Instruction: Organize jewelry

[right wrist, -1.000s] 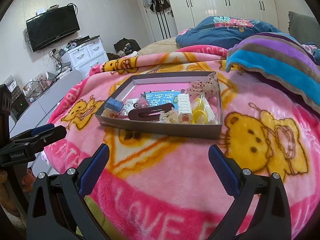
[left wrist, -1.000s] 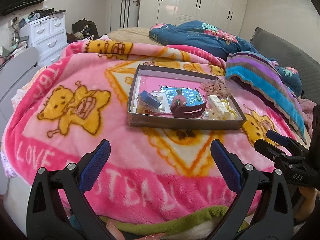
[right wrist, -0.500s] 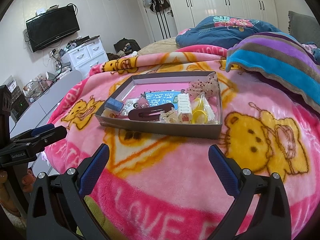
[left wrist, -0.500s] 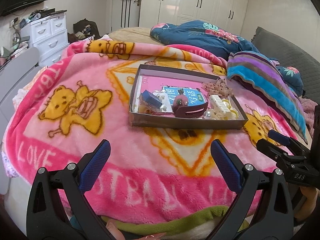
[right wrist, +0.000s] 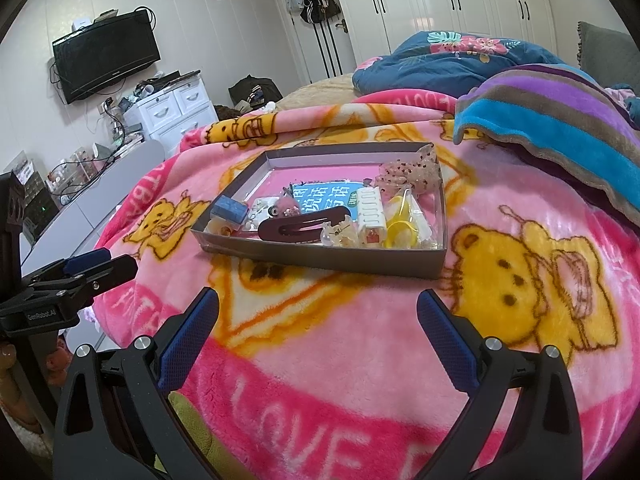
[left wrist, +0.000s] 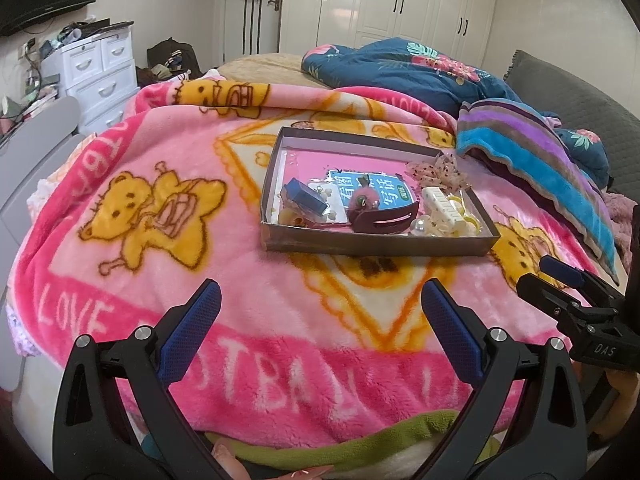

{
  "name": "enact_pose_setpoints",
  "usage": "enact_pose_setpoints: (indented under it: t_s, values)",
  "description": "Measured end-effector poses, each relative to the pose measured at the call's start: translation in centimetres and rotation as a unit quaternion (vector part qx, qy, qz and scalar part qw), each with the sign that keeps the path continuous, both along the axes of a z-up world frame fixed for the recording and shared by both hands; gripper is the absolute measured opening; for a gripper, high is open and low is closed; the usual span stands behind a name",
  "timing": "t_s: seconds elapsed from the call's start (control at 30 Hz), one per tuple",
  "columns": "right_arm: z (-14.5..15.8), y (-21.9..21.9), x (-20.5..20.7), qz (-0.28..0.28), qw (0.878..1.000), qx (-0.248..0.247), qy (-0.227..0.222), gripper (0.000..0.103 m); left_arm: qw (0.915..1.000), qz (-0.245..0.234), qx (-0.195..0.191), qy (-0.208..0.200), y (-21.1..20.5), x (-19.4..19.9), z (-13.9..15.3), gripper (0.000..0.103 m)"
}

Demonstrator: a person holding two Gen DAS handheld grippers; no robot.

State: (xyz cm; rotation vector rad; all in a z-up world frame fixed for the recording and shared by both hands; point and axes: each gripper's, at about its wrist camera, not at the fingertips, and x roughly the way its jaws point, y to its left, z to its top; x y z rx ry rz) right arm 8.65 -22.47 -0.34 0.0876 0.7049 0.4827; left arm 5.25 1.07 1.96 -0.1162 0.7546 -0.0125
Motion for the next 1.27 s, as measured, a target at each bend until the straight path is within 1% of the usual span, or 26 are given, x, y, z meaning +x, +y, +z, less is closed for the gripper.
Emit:
enact_pose_setpoints:
  t_s: [0.3,0.4,0.6,0.77,0.9,1.0,1.03,1.07,1.1,1.13,1.2,1.23,1.27]
  values:
    - [0.0,0.1,-0.1,0.000,1.000,0.000,0.001,0.099,1.0000,-0.005,0.001,0.002,0.0,0.0,-0.2,0.094]
    - [0.0,0.0,0.0,0.000,1.000,0.000,0.002,0.099,1.0000,-0.007,-0.004,0.002,0.2,0.0,-0.3,0.094]
    - [-0.3,0.1,0.2,-0.006,1.000,-0.003,0.007,0.099,0.9998,-0.015,-0.002,0.012,0.3,0.6,-0.8,0.094]
    - [-0.6,-0.8,0.6,-0.023,1.000,-0.005,0.014,0.099,0.9997,0.004,0.006,0.024,1.1,1.0,-1.4,0.094]
    - [-1.1,-2.2,1.5,-0.050,0.998,-0.003,0.025,0.099,0.9995,0.016,-0.002,0.027,2.2,1.3,-1.7,0.094]
    - [-1.4,-3.8,2.6,-0.072,0.997,0.001,0.032,0.099,0.9981,0.046,0.001,0.040,4.1,2.4,-2.2,0.094]
    - [-1.6,-4.9,3.4,-0.085,0.996,0.002,0.035,0.099,0.9965,0.065,0.005,0.051,5.3,3.2,-2.5,0.094]
    - [-1.8,-5.7,4.1,-0.098,0.994,-0.001,0.039,0.099,0.9950,0.081,0.004,0.058,6.5,3.9,-2.8,0.094]
    - [-2.2,-7.3,5.3,-0.124,0.991,-0.002,0.043,0.099,0.9934,0.098,-0.004,0.061,7.9,4.7,-3.0,0.094]
    - [-2.6,-8.7,6.3,-0.148,0.988,-0.004,0.045,0.099,0.9900,0.121,-0.015,0.071,10.1,6.0,-3.5,0.094]
    - [-3.5,-11.4,8.6,-0.196,0.979,-0.023,0.054,0.099,0.9836,0.159,-0.014,0.085,12.9,7.8,-4.2,0.094]
    - [-4.2,-13.3,10.1,-0.228,0.971,-0.040,0.058,0.099,0.9786,0.184,-0.010,0.092,14.7,9.1,-4.8,0.094]
    - [-4.8,-14.8,11.4,-0.250,0.965,-0.050,0.068,0.099,0.9747,0.203,0.006,0.094,15.9,10.1,-5.1,0.094]
